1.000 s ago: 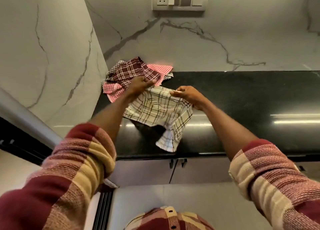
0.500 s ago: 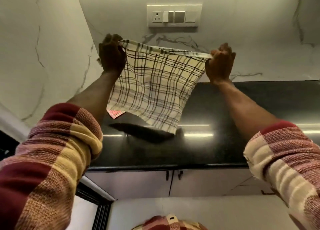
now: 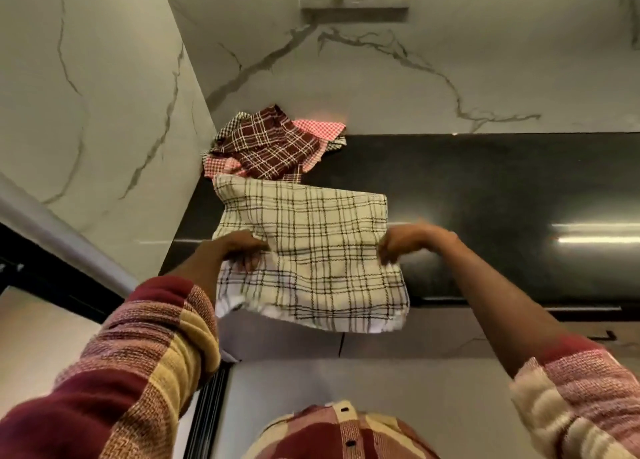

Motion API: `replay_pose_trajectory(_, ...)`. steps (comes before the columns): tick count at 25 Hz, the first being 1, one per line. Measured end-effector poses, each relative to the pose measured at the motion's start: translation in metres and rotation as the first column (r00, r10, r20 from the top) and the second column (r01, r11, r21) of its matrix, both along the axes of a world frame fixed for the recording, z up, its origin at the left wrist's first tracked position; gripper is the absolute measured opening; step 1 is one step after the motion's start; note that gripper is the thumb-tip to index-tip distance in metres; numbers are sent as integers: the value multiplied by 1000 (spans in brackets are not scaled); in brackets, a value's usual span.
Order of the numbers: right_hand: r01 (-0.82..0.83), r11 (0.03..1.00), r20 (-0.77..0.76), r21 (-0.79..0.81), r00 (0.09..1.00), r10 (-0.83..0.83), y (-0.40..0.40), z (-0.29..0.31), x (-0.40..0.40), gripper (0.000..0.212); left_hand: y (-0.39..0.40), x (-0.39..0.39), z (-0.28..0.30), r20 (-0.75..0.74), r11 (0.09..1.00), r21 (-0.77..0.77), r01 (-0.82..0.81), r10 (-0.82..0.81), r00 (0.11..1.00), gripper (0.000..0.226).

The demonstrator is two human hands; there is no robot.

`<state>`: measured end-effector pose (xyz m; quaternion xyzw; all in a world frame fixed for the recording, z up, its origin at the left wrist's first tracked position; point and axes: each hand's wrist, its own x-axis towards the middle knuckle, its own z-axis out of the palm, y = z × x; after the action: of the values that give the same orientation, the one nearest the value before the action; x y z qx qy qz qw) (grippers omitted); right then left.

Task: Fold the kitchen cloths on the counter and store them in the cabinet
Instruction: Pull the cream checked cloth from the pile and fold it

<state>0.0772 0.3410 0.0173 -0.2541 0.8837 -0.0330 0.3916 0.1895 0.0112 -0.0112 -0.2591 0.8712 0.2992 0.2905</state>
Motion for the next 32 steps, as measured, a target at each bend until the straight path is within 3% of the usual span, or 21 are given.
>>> replay_pose_trajectory(2,123,962,-268,-243,945,-188,-15,1,-10,20,6,-4,-9,-208,981,-180,65,-103,973,44)
replay_pose_trajectory(4,102,929,-287,-355,934,-212,-34,-12,1,31,18,0,-20,-263,933,-336,127,-222,939,39)
replay_pose_trajectory(6,49,954,-226,-296,967,-120,-45,-42,31,40,28,11,-39,-282,884,-438,161,-305,910,45)
replay_pose_trajectory(7,58,955,-283,-290,948,-144,-43,-56,42,39,33,17,-47,-290,862,-476,177,-344,893,49)
replay_pose_trajectory(10,227,895,-507,-385,758,-410,-26,-73,54,32,45,19,-60,-286,852,-456,256,-413,865,56)
replay_pose_trajectory(12,233,916,-554,-328,738,-386,-16,-73,52,27,52,13,-58,-288,854,-437,283,-430,856,54)
replay_pose_trajectory(13,228,928,-553,-295,751,-360,-12,-72,49,29,55,11,-59,-322,854,-465,234,-410,854,52)
replay_pose_trajectory(15,315,879,-491,-357,738,-463,-2,-69,42,33,57,16,-59,-471,855,-517,-50,-235,850,48)
replay_pose_trajectory(16,395,788,-433,-473,674,-598,3,-68,40,36,56,21,-59,-529,846,-484,-224,-79,845,46)
replay_pose_trajectory(18,488,605,-414,-630,448,-792,17,-69,38,41,49,28,-60,-557,793,-368,-485,230,798,45)
replay_pose_trajectory(21,735,482,-474,-476,248,-845,31,-75,39,41,41,25,-57,-491,744,-285,-605,429,758,56)
replay_pose_trajectory(23,821,403,-402,-404,236,-885,36,-77,37,47,38,17,-56,-459,720,-202,-663,529,714,51)
replay_pose_trajectory(25,823,411,-351,-392,279,-894,39,-78,33,40,36,12,-53,-431,686,-130,-716,611,663,42)
replay_pose_trajectory(27,799,412,-295,-438,306,-905,41,-79,26,35,33,9,-51,-454,667,-77,-741,638,622,34)
replay_pose_trajectory(28,784,369,-228,-500,291,-929,42,-78,23,35,32,9,-49,-480,677,-39,-735,632,608,29)
replay_pose_trajectory(30,737,191,-9,-649,244,-970,47,-74,20,27,28,11,-45,-530,704,121,-700,642,554,20)
replay_pose_trajectory(32,697,-16,236,-717,222,-946,55,-69,20,25,18,16,-42,-529,693,352,-629,702,477,26)
